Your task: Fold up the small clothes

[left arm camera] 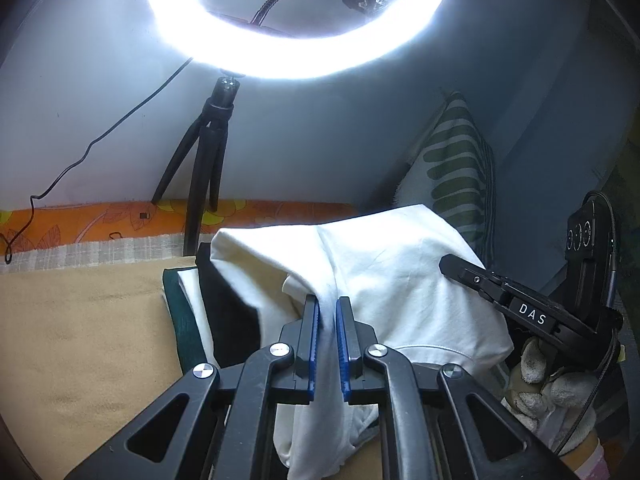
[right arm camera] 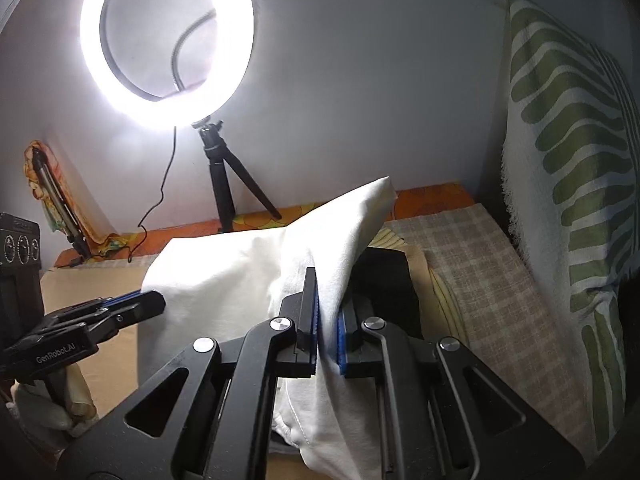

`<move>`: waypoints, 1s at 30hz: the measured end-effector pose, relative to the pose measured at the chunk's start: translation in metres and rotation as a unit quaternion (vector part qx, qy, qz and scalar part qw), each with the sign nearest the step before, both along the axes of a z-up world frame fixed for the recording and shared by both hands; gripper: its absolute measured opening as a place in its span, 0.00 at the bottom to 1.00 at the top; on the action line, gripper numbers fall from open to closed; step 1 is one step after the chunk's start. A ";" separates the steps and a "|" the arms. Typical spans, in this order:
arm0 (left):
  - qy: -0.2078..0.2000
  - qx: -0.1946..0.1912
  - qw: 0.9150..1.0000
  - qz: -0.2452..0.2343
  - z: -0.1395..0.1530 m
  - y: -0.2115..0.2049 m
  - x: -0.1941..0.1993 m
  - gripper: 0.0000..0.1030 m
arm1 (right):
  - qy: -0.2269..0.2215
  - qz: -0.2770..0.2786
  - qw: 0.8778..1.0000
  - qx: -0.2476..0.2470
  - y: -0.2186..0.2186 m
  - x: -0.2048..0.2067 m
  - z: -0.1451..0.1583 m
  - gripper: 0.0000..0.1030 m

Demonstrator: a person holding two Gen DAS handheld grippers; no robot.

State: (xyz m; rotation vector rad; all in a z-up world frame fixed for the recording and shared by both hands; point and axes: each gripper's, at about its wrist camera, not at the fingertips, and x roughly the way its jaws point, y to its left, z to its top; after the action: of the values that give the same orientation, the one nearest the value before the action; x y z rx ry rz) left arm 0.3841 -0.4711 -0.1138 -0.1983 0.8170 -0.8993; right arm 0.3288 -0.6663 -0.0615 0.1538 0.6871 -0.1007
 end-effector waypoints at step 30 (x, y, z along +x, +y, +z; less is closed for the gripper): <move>-0.071 0.053 0.995 0.045 0.035 0.042 -0.030 0.44 | 0.026 -0.099 0.992 -0.073 -0.008 -0.019 0.005 0.52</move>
State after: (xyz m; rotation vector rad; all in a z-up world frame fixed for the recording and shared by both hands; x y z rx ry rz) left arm 0.3537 -0.4295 -0.0792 -0.0770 0.7164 -0.7730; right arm 0.3095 -0.6741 -0.0565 0.0794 0.7122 -0.3457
